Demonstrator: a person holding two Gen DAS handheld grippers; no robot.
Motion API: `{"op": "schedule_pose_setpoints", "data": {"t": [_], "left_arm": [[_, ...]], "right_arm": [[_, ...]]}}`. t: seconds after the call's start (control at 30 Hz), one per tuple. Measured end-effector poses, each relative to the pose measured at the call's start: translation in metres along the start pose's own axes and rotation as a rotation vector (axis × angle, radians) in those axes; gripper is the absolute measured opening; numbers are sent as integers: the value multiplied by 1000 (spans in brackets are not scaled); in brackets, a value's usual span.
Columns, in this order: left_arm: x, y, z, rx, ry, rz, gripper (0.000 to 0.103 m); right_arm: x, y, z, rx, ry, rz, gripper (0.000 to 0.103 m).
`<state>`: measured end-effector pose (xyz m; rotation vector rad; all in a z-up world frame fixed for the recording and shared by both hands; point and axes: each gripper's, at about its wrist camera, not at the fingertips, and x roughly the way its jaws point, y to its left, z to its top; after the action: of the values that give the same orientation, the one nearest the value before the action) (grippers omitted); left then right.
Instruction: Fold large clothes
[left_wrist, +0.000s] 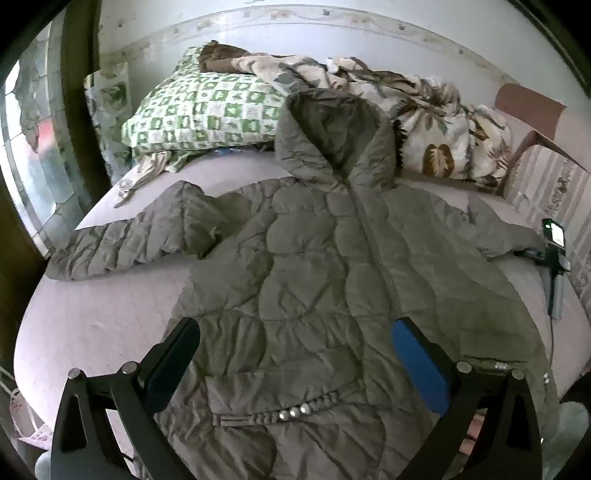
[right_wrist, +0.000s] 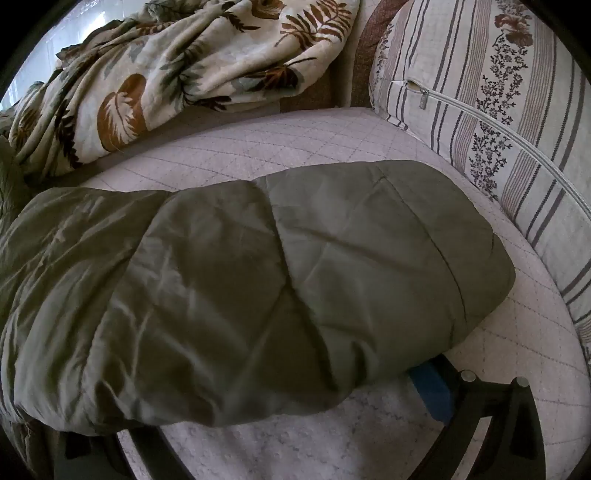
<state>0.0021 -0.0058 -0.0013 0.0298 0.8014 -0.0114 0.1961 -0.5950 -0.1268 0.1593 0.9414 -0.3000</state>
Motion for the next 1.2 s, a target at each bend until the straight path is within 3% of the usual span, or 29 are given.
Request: {"op": "schedule_pose_setpoints", "data": {"t": [0.07,0.3,0.47,0.67,1.2], "left_arm": [[-5,-1,-7,-15,-42,-21,103],[0,-2,-2,-23,-23,-35,103],[0,-1,2,-62,-49,-110,103],[9,-4,6,14,-60,-96,103],[17,-6,4,-9,-48,-92,103]], "right_arm": [[0,0,0,0,0,0,103],[0,0,0,0,0,0,103],[0,0,0,0,0,0,103],[0,0,0,0,0,0,103],[0,0,0,0,0,0,103]]}}
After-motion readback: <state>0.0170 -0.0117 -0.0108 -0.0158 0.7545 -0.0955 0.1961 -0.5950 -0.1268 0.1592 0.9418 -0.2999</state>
